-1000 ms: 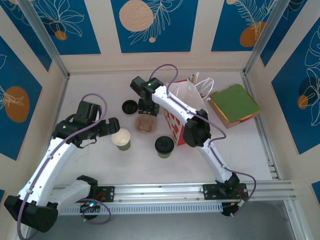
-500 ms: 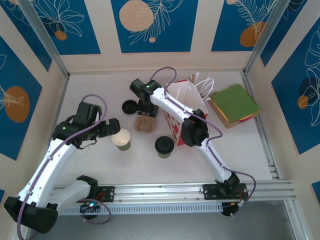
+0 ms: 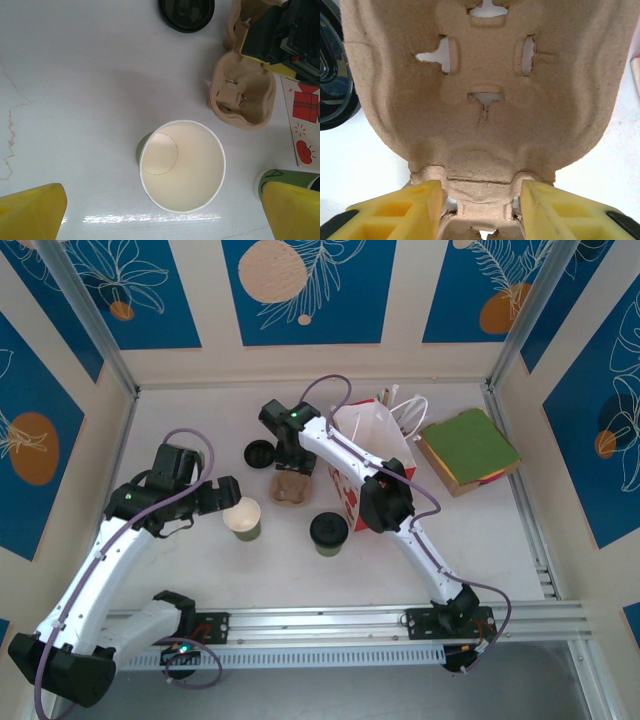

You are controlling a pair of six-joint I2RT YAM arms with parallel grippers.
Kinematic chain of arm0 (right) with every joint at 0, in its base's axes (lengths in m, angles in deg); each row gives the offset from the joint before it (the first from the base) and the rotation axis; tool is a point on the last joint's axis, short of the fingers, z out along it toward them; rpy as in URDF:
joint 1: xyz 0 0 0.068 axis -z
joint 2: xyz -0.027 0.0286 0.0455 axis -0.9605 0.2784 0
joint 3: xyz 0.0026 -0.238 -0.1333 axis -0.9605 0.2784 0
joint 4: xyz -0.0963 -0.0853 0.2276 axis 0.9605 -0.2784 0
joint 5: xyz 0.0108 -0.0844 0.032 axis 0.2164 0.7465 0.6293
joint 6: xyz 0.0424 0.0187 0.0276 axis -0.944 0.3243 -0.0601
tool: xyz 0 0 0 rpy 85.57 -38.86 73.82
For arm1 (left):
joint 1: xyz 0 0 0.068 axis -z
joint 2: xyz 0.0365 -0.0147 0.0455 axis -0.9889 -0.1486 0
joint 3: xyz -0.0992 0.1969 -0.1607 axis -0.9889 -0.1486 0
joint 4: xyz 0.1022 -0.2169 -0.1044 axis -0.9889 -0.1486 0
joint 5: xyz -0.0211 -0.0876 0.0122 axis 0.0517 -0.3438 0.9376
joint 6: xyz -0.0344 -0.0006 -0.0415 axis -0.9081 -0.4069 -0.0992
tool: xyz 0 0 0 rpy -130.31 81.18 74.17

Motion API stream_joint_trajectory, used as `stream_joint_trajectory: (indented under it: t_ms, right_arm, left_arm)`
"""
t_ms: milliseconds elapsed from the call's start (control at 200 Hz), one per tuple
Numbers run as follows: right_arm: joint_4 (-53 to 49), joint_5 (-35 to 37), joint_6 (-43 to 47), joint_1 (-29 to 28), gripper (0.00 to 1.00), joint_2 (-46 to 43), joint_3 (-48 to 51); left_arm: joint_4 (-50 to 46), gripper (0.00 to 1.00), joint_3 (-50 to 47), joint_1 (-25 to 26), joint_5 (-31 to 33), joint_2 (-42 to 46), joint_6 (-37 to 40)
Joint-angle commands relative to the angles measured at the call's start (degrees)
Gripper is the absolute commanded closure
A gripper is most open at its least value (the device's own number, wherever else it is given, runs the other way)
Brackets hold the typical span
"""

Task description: Pack the takeout coffee

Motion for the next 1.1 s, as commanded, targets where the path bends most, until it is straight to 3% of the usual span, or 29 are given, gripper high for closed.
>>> stream_joint_trajectory:
  t_ms: [0, 330, 470, 1090]
  right_arm:
    - [-1.0, 0.4, -0.7, 0.3, 0.53, 1.9, -1.6]
    - [-1.6, -0.3, 0.0, 0.2, 0.55, 3.3, -1.6]
    - [-2.1, 0.0, 0.8, 0.1, 0.66, 2.7, -2.3]
    - [-3.4, 3.3, 3.0, -1.1, 0.67, -3.7, -3.4]
  left_arm:
    - [0.6, 0.0, -0.7, -0.7, -1.4, 0.2, 0.5]
    - [0.8, 0.0, -0.9, -0.6, -1.6, 0.1, 0.6]
    - [0.9, 0.0, -0.9, -0.6, -1.5, 0.1, 0.6]
    - [2.8, 0.0, -1.1, -0.6, -3.9, -0.5, 0.0]
